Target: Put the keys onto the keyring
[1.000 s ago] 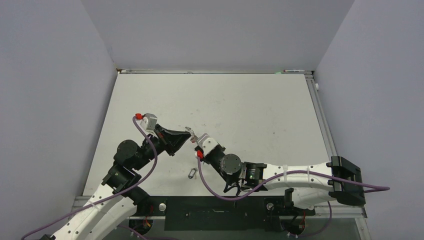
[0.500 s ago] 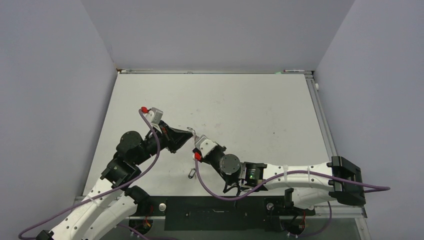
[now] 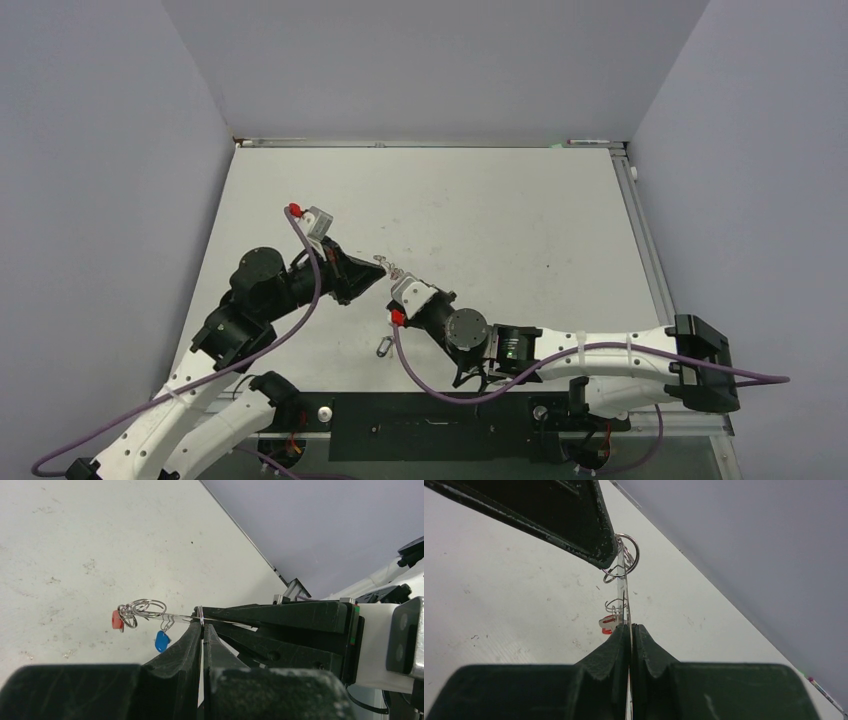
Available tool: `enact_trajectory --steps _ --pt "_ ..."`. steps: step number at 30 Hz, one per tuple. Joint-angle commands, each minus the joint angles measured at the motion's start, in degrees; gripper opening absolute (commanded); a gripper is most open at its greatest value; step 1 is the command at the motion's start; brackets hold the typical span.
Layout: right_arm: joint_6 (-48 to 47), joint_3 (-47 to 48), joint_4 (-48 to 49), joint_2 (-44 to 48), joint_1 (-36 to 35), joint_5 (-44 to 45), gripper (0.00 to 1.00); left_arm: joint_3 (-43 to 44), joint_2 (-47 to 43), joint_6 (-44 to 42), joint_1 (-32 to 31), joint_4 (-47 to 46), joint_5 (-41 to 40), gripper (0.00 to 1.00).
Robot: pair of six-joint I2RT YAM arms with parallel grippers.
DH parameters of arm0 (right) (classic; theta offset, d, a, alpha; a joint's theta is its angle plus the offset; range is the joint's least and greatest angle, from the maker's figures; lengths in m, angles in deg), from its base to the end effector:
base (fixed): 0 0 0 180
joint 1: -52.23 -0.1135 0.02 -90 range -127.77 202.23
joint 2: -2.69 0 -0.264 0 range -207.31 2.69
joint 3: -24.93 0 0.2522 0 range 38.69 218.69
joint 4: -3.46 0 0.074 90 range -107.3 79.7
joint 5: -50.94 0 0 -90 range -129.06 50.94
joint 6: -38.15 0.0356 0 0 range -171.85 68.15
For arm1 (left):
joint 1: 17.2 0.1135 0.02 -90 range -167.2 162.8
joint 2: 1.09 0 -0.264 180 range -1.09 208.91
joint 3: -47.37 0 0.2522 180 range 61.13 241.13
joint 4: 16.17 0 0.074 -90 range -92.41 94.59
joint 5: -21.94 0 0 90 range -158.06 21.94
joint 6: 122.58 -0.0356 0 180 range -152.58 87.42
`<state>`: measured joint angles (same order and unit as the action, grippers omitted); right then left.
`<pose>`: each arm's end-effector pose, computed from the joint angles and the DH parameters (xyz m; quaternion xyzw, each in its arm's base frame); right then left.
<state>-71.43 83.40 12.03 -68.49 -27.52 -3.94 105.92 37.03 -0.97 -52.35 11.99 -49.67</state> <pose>0.0706 0.2755 0.3005 -0.3991 0.6085 0.1344 0.6726 0.1206 -0.0987 0.3500 0.1280 0.7399 -0.4578 0.4760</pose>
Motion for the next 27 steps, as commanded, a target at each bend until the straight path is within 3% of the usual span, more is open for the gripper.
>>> enact_trajectory --steps 1,9,13,17,23,27 --pt "-2.4 0.8 0.4 3.3 0.1 -1.1 0.05 6.6 1.5 -2.8 -0.1 6.7 4.6 0.0" --pt "-0.5 1.3 -4.9 3.3 0.2 -8.4 0.07 16.7 6.9 -11.5 0.0 20.3 5.1 0.0" --pt "1.9 2.3 -9.5 3.7 0.2 -14.1 0.33 20.0 9.2 -14.7 0.0 24.9 5.6 0.0" --pt "4.5 1.7 -12.0 7.1 1.0 -19.9 0.49 22.2 10.3 -17.2 0.0 28.4 5.5 0.0" --pt "8.6 0.9 -13.8 15.3 9.0 -36.4 0.58 23.1 11.2 -18.2 -0.1 30.6 5.7 0.0" --pt "9.0 0.5 -13.1 17.9 9.9 -40.0 0.58 22.3 11.3 -15.1 -0.1 30.3 2.9 0.0"
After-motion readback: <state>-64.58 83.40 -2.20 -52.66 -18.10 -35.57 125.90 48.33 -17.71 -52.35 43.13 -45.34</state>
